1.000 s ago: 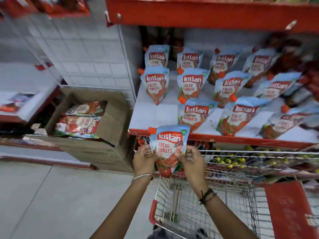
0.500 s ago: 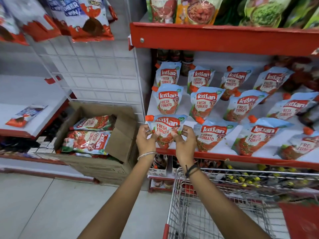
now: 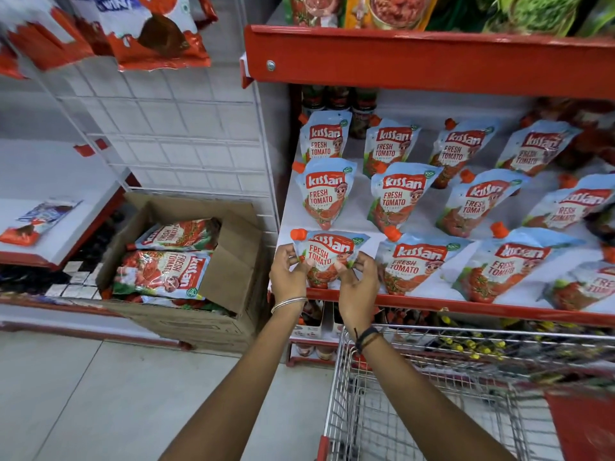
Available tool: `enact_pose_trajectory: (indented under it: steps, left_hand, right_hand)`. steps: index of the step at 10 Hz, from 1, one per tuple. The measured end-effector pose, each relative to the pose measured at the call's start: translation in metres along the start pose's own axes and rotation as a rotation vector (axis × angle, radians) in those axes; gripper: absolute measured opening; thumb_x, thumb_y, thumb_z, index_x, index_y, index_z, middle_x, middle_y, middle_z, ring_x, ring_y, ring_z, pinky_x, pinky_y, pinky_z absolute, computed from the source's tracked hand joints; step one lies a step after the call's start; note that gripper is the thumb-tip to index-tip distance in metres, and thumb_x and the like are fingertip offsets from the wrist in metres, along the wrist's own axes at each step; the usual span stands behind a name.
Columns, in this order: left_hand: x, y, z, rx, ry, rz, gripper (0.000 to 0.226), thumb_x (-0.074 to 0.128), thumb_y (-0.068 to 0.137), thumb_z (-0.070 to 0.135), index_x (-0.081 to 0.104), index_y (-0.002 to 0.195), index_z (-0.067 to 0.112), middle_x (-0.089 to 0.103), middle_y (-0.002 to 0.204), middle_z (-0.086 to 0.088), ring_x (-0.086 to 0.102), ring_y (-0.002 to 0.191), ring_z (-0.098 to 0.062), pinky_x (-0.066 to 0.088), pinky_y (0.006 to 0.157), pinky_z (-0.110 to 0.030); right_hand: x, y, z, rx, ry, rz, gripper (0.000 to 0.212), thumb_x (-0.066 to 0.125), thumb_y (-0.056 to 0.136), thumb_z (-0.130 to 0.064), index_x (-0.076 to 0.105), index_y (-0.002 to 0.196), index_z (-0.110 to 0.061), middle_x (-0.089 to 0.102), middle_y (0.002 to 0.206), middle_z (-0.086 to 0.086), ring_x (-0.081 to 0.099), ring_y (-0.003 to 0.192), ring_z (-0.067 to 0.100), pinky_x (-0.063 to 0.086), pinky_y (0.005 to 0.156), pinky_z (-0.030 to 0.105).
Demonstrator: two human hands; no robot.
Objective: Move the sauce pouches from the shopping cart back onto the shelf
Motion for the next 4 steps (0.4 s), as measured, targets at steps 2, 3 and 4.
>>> enact_pose_trajectory:
  steps: [2,3,4]
  left_hand:
    - [0.001,-0.006,0.004,0.012,0.026,0.026,0.028,0.062,0.078,-0.004,0.054,0.103,0.003,0.064,0.108,-0.020,0.061,0.099,-0.024,0.054,0.088,-0.046]
    - [0.003,-0.014,0.007,0.058,0.033,-0.011,0.042,0.060,0.079,-0.005,0.048,0.118,0.005,0.059,0.121,-0.017,0.056,0.112,-0.025,0.048,0.099,-0.049]
    - [0.001,-0.028,0.005,0.221,0.110,-0.054,0.064,0.061,0.080,-0.001,0.033,0.136,0.013,0.042,0.142,-0.013,0.039,0.133,-0.024,0.037,0.110,-0.050]
  right_hand:
    - [-0.003,-0.007,0.000,0.013,-0.024,-0.016,0.035,0.059,0.089,-0.009,0.054,0.123,-0.001,0.062,0.112,0.007,0.057,0.102,0.012,0.048,0.080,0.008]
    - [-0.009,-0.006,0.007,0.017,-0.005,-0.108,0.039,0.055,0.091,-0.008,0.050,0.130,-0.006,0.061,0.119,0.003,0.056,0.109,0.010,0.045,0.088,0.005]
    - [-0.020,-0.007,0.004,0.016,-0.040,-0.219,0.046,0.054,0.091,-0.011,0.043,0.136,-0.009,0.055,0.135,0.006,0.051,0.125,0.015,0.042,0.103,0.025]
Point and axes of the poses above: each hand's wrist, its own y-axis towards the middle knuckle, its own x-axis out of the palm, z = x × y, the point moved 2 cm from there along y, towards the middle knuckle
